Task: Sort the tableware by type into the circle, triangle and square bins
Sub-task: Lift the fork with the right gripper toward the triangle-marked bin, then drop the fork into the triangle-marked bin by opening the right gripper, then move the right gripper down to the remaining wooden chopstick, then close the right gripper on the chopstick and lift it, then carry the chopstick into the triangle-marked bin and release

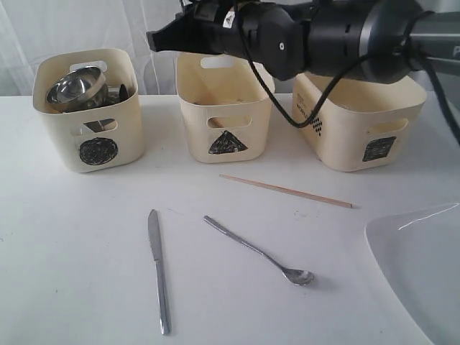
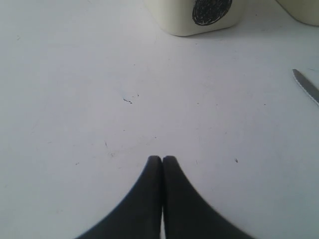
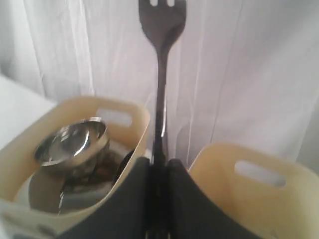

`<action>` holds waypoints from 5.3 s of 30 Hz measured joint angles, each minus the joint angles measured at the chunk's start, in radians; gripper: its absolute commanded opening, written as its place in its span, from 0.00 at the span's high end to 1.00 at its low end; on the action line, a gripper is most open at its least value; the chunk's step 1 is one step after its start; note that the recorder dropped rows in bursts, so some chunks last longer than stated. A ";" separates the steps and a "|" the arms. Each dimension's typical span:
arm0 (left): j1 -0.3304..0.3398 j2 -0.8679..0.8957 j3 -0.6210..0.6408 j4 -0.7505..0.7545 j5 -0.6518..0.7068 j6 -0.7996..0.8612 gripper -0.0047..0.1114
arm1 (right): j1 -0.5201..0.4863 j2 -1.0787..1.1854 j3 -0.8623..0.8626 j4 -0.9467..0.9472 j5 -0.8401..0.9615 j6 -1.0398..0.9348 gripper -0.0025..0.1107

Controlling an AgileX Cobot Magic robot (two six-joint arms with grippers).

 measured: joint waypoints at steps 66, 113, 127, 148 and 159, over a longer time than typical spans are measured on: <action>0.000 0.000 0.000 0.000 0.000 0.000 0.96 | -0.291 0.228 0.011 -0.008 0.897 -0.508 0.54; 0.000 0.000 0.000 0.000 0.000 0.000 0.96 | -0.299 0.329 -0.022 0.265 1.001 -0.534 0.98; 0.000 0.000 0.000 0.000 0.000 0.000 0.96 | -0.269 0.239 0.009 0.256 1.222 -0.453 0.98; 0.000 0.000 0.000 0.000 0.000 0.000 0.96 | -0.269 -0.025 -0.071 0.399 1.115 -0.571 0.98; 0.000 0.000 0.000 0.000 0.000 0.000 0.96 | -0.280 0.015 -0.242 0.643 0.447 -0.617 0.98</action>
